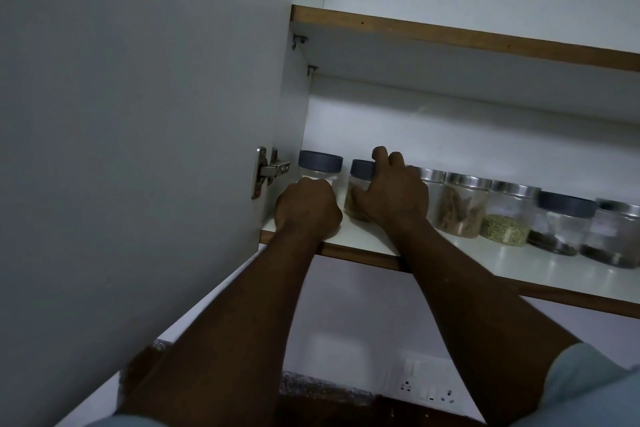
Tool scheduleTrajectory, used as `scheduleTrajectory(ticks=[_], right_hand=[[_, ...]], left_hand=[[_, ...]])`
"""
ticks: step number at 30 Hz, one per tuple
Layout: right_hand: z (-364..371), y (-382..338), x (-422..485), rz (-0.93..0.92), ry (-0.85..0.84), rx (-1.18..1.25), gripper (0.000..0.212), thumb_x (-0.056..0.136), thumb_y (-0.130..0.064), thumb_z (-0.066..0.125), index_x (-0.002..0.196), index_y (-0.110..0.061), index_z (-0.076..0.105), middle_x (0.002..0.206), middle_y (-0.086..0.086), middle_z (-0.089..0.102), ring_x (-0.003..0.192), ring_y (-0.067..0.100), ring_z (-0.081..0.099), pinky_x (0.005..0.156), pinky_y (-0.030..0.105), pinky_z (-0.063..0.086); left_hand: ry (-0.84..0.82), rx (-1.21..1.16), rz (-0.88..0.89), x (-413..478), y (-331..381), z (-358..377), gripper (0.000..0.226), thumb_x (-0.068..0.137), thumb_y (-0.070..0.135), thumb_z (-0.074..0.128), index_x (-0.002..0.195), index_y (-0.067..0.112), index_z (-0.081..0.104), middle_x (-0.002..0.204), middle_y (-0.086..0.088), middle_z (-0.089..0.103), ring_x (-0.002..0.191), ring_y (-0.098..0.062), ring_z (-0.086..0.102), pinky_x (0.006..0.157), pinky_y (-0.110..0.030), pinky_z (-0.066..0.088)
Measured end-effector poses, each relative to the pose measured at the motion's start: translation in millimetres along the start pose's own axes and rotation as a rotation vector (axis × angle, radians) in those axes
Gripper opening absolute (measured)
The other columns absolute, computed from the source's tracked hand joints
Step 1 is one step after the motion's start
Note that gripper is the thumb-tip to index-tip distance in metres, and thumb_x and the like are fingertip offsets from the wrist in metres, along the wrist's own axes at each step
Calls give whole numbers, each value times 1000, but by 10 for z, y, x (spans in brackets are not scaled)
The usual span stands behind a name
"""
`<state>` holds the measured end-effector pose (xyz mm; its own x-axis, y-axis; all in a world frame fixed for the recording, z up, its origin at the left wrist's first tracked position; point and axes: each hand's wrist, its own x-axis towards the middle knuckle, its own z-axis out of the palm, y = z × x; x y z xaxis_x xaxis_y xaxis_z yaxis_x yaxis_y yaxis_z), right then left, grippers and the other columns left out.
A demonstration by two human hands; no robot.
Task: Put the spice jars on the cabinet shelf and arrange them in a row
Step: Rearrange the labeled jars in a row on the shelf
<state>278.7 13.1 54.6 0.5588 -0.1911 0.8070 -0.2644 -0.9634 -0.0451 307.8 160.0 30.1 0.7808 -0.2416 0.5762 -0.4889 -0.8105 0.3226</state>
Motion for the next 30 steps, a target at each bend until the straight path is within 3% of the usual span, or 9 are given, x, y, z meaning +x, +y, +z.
scheduleTrajectory(ticks=[5, 10, 19, 25, 30], right_hand=[[9, 10, -65, -2, 14, 14, 66, 80, -61, 59, 132, -22, 48, 126, 7, 55, 115, 35, 52, 70, 34, 39], [59, -3, -17, 45, 18, -1, 89, 73, -79, 65, 135, -19, 42, 131, 8, 52, 118, 33, 52, 76, 37, 47], [69, 7, -46, 40, 21, 176, 71, 74, -55, 73, 128, -18, 47, 129, 6, 50, 114, 30, 53, 70, 31, 39], [45, -4, -68, 21, -24, 58, 81, 76, -66, 72, 136, -20, 43, 133, 8, 49, 124, 32, 47, 79, 37, 49], [55, 36, -63, 26, -50, 110, 74, 77, -55, 75, 135, -19, 45, 134, 8, 47, 124, 33, 46, 77, 36, 47]], left_hand=[[-5, -14, -46, -3, 17, -21, 28, 86, 23, 70, 109, 9, 70, 106, -10, 69, 95, -27, 66, 73, -34, 51], [42, -67, -182, -5, 4, -45, 36, 83, 23, 74, 117, 12, 69, 115, -8, 69, 104, -27, 67, 70, -33, 50], [-13, -42, -90, -8, 9, -66, 26, 85, 22, 69, 108, 11, 71, 109, -9, 70, 95, -27, 67, 70, -33, 51], [3, -54, -107, -19, 4, -72, 32, 85, 23, 69, 115, 12, 70, 113, -9, 70, 101, -28, 67, 76, -36, 55], [-10, -79, -143, -17, 6, -90, 36, 87, 20, 69, 121, 11, 68, 119, -10, 69, 107, -29, 66, 82, -38, 56]])
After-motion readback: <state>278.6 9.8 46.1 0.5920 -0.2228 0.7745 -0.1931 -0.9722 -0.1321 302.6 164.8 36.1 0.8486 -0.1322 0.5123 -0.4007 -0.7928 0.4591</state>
